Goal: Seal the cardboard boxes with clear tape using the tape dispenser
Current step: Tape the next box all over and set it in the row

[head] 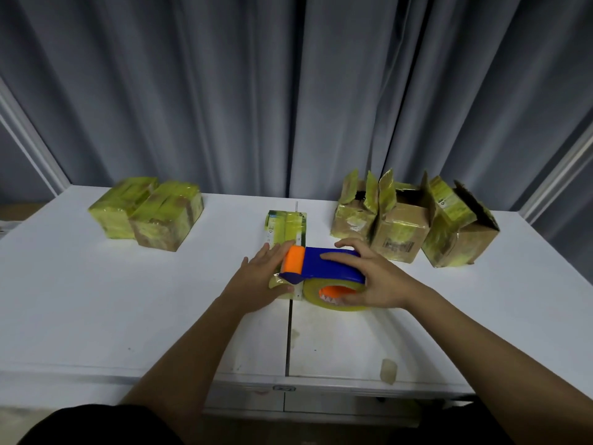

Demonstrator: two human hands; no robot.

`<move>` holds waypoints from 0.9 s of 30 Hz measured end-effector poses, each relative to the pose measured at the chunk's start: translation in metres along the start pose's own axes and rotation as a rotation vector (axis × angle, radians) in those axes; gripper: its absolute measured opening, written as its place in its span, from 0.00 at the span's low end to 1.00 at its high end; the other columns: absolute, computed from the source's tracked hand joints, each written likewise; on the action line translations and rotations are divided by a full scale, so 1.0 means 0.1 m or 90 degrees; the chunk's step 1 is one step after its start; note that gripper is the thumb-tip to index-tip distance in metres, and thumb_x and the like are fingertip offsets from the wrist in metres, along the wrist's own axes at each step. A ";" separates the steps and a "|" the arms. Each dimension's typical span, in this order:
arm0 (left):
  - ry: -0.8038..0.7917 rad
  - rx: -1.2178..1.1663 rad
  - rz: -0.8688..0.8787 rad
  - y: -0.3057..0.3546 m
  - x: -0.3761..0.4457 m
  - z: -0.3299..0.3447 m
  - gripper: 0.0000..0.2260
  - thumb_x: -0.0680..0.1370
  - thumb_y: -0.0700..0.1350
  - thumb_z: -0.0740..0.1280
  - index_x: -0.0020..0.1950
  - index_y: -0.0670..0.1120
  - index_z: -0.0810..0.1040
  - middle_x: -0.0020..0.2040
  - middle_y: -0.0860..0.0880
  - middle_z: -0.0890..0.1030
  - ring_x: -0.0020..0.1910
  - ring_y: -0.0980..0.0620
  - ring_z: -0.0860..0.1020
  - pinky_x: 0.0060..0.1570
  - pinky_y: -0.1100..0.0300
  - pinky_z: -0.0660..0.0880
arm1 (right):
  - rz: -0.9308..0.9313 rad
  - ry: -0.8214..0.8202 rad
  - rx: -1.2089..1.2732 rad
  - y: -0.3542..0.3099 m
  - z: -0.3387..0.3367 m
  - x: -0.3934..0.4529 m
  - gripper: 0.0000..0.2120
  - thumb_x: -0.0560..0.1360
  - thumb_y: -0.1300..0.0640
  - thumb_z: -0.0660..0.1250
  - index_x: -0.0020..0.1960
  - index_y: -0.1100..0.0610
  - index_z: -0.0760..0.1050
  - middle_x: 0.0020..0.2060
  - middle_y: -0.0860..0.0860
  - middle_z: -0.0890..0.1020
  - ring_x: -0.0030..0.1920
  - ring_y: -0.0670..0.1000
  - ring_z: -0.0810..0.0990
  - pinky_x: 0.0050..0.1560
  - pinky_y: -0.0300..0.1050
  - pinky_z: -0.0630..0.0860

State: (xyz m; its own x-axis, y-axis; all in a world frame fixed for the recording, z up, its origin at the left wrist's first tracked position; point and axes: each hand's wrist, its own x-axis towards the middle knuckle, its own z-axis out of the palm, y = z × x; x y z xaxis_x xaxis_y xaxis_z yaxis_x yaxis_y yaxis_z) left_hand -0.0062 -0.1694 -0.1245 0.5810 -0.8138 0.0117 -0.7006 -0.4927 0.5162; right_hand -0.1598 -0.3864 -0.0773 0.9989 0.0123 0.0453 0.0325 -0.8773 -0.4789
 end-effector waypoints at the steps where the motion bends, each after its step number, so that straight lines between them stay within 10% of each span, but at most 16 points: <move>1: 0.005 -0.004 0.004 0.00 0.00 0.00 0.37 0.76 0.57 0.66 0.77 0.58 0.46 0.77 0.52 0.57 0.77 0.46 0.52 0.72 0.39 0.54 | -0.009 0.010 -0.025 0.04 0.03 -0.04 0.36 0.70 0.44 0.73 0.73 0.39 0.59 0.70 0.41 0.56 0.65 0.42 0.64 0.58 0.34 0.72; 6: 0.013 -0.038 0.019 -0.01 -0.02 0.00 0.35 0.75 0.56 0.68 0.75 0.58 0.51 0.74 0.52 0.62 0.74 0.44 0.60 0.67 0.36 0.64 | 0.043 0.189 0.189 0.11 0.25 -0.12 0.39 0.68 0.54 0.78 0.68 0.36 0.58 0.65 0.40 0.61 0.64 0.36 0.66 0.52 0.29 0.75; 11: -0.022 -0.089 0.000 0.03 -0.05 -0.06 0.36 0.77 0.44 0.67 0.77 0.59 0.48 0.77 0.52 0.55 0.77 0.47 0.48 0.71 0.38 0.58 | 0.097 0.215 0.353 0.11 0.39 -0.13 0.41 0.67 0.61 0.78 0.69 0.37 0.59 0.58 0.39 0.74 0.59 0.39 0.74 0.49 0.34 0.78; 20: 0.069 -0.253 -0.215 0.02 0.07 -0.01 0.21 0.82 0.60 0.42 0.76 0.64 0.50 0.76 0.54 0.60 0.76 0.50 0.56 0.74 0.44 0.36 | 0.076 0.126 0.210 0.06 0.24 -0.16 0.43 0.69 0.52 0.76 0.74 0.39 0.54 0.62 0.46 0.68 0.58 0.43 0.72 0.57 0.36 0.74; 27: 0.142 -0.138 -0.167 0.00 0.05 0.07 0.18 0.84 0.51 0.50 0.72 0.56 0.67 0.73 0.51 0.68 0.75 0.54 0.58 0.70 0.41 0.34 | -0.044 0.030 0.000 -0.16 -0.20 -0.13 0.38 0.71 0.40 0.70 0.73 0.32 0.52 0.59 0.47 0.69 0.56 0.49 0.73 0.55 0.45 0.75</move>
State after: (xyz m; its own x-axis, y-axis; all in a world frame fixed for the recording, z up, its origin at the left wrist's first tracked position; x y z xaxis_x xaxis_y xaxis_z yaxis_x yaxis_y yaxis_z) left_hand -0.0068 -0.1758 -0.1305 0.8210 -0.5702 0.0290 -0.4269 -0.5794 0.6944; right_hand -0.1735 -0.3823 -0.0530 0.9917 0.0502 0.1187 0.1009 -0.8751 -0.4733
